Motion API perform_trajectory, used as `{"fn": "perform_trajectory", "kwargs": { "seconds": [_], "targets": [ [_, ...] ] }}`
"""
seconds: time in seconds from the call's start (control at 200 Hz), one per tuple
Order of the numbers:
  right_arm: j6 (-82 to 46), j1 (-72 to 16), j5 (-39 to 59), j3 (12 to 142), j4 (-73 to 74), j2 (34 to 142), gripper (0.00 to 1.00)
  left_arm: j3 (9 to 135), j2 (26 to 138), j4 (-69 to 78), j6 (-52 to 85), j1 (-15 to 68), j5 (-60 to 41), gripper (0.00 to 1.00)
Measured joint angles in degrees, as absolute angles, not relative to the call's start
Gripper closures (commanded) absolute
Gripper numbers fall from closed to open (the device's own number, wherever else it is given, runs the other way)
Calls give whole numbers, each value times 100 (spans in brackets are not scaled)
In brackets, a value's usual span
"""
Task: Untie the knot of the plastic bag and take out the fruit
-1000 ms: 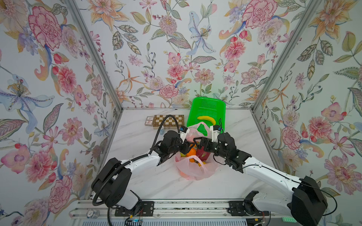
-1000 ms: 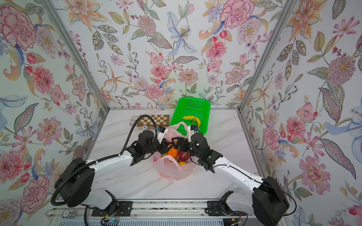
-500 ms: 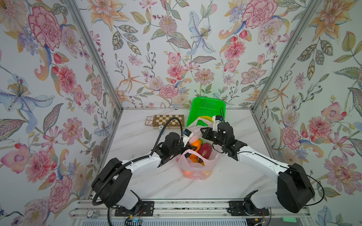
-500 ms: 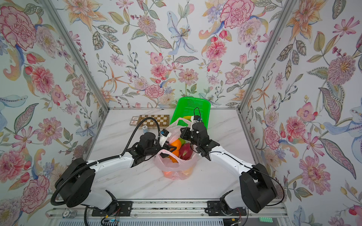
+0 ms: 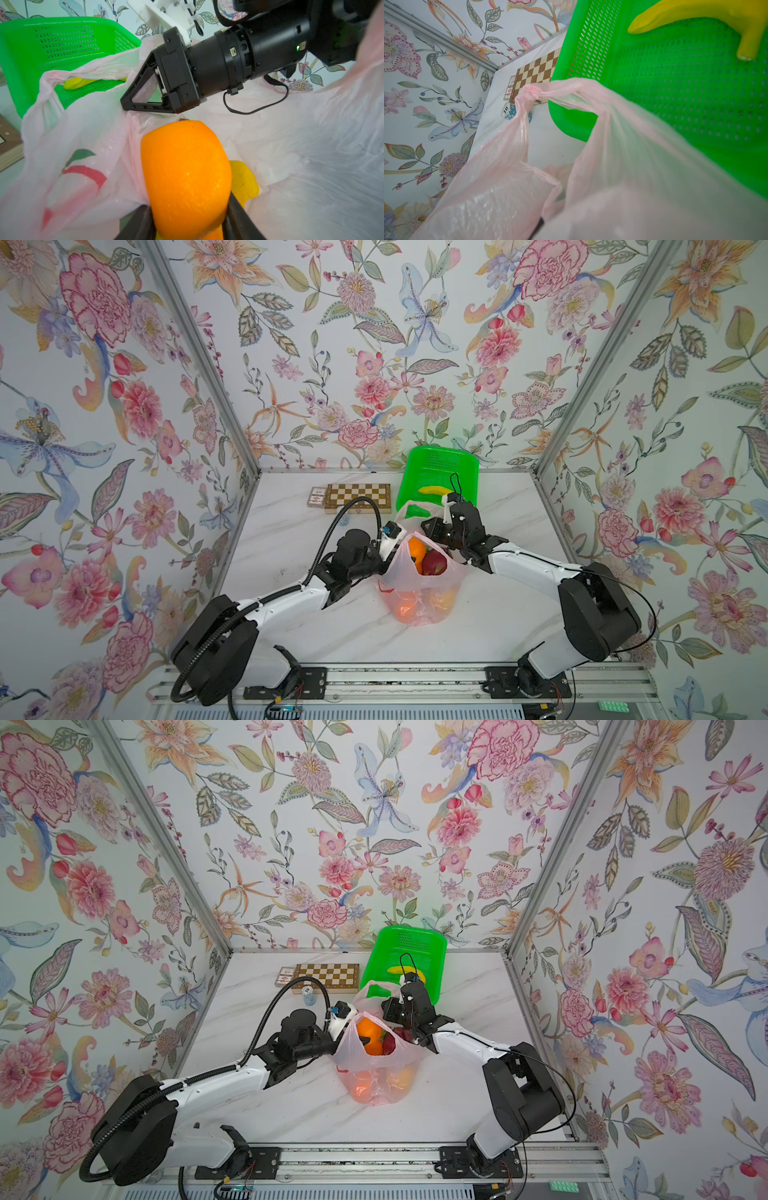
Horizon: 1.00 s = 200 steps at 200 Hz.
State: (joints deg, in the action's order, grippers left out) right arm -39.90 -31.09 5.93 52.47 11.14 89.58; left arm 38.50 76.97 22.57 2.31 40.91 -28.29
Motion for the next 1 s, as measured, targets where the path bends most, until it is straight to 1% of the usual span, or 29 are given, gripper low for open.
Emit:
{"fn": "perform_trajectory", "kwargs": {
  "seconds": [0.04,0.095,0.32,0.395,0.49,0.55,0.615,0.766,0.906,1.001],
  "targets": [
    [-3951,-3109,567,5225,1076,8862,49,3806,7671,2355,213,4091,-2829,58],
    [-3999,-3109,565,5157,1033,8663,41,3765,7660,2486,176,4095,-2810,58],
    [-4032,-3105,652,4803,969,7148,30,3618,7662,2991,104,4095,-2670,59],
    [-4042,-3103,821,4777,987,6676,25,3555,7682,3199,106,4095,-2665,59],
    [-4036,-3068,1212,4777,1035,6305,21,3527,7756,3463,106,4095,-2681,58],
    [-4053,-3050,1511,4779,1037,6233,21,3487,7793,3634,106,4095,-2707,58],
    [-4115,-3033,1896,4779,1024,6278,17,3420,7828,3865,110,4095,-2770,58],
    [-4394,-3028,2602,4755,1033,6589,1,3334,7854,4174,113,4097,-2840,59],
    [-4641,-3037,3135,4584,1190,6816,1,3328,7865,4318,115,4095,-2856,59],
    [-4746,-3107,3310,4495,1291,6938,1,3328,7913,4370,117,4095,-2853,59]
  ]
}}
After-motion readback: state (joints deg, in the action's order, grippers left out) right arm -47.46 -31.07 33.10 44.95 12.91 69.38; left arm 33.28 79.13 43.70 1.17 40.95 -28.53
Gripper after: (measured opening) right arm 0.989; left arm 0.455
